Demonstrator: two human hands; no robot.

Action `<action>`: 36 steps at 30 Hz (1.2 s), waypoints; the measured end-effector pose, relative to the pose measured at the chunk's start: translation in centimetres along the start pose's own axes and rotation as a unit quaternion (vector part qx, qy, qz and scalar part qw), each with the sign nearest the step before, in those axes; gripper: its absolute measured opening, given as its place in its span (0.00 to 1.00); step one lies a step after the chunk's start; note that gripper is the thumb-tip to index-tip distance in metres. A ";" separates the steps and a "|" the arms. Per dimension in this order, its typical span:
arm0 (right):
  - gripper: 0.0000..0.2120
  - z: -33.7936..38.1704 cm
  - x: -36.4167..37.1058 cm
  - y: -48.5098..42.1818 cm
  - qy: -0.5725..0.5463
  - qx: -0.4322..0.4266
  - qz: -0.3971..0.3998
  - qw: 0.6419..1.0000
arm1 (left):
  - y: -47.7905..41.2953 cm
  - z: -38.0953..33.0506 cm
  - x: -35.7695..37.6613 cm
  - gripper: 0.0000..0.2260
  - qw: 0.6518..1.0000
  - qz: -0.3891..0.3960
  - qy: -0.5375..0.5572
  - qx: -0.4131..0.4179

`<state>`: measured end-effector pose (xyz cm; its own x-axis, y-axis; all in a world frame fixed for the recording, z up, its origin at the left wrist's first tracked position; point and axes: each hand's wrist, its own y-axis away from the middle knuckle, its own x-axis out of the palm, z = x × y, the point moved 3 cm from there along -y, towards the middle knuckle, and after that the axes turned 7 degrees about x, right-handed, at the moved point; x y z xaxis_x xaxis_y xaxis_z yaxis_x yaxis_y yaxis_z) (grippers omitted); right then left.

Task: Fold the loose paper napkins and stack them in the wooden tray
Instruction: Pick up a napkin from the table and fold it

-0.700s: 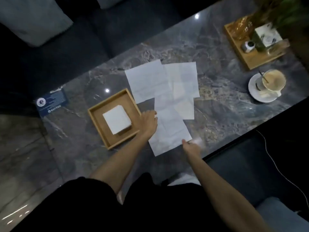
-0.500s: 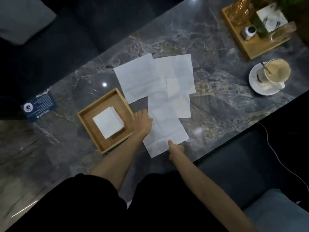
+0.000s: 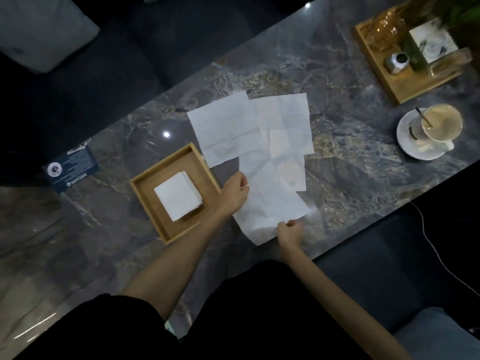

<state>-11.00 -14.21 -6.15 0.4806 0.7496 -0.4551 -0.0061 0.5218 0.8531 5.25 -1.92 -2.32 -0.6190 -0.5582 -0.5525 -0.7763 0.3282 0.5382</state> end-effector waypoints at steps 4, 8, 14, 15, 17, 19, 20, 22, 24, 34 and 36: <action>0.11 3.8 -2.2 2.9 -0.044 -0.156 0.009 0.987 | 2.7 -0.5 -3.9 0.05 0.985 -0.045 0.168 -0.025; 0.11 7.7 -1.2 7.6 -0.011 -0.295 0.106 0.949 | 7.5 -0.5 -10.6 0.23 0.936 -0.112 0.331 -0.025; 0.14 14.2 2.3 19.5 0.041 -0.432 0.221 0.873 | 15.5 2.2 -21.2 0.27 0.901 -0.208 0.381 0.028; 0.13 15.1 2.8 21.5 0.040 -0.447 0.242 0.860 | 17.3 2.3 -22.9 0.26 0.889 -0.232 0.394 0.038; 0.13 16.6 3.6 25.7 0.041 -0.475 0.284 0.832 | 20.8 2.1 -26.0 0.22 0.863 -0.283 0.414 0.061; 0.13 17.6 4.2 30.1 0.045 -0.491 0.324 0.807 | 23.9 1.8 -28.5 0.16 0.843 -0.335 0.412 0.093; 0.13 17.9 4.4 32.0 0.048 -0.497 0.341 0.797 | 25.4 1.8 -29.5 0.12 0.837 -0.363 0.395 0.110; 0.14 18.4 4.5 34.8 0.051 -0.516 0.353 0.779 | 27.8 1.6 -31.1 0.08 0.817 -0.415 0.374 0.143; 0.13 19.2 4.5 36.8 0.044 -0.528 0.361 0.768 | 29.8 0.9 -32.4 0.08 0.791 -0.455 0.365 0.183; 0.19 21.8 4.2 39.0 0.114 -0.459 0.489 0.732 | 31.1 -0.3 -32.8 0.23 0.749 -0.482 0.420 0.172; 0.21 22.3 3.8 39.1 0.139 -0.455 0.513 0.714 | 30.9 -0.9 -32.7 0.28 0.738 -0.473 0.446 0.181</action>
<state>10.20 -0.02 31.19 -0.3781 0.9135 0.1501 -0.8588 -0.4067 0.3116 1.60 25.80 33.01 0.4185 -0.8952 0.1533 -0.8922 -0.4368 -0.1150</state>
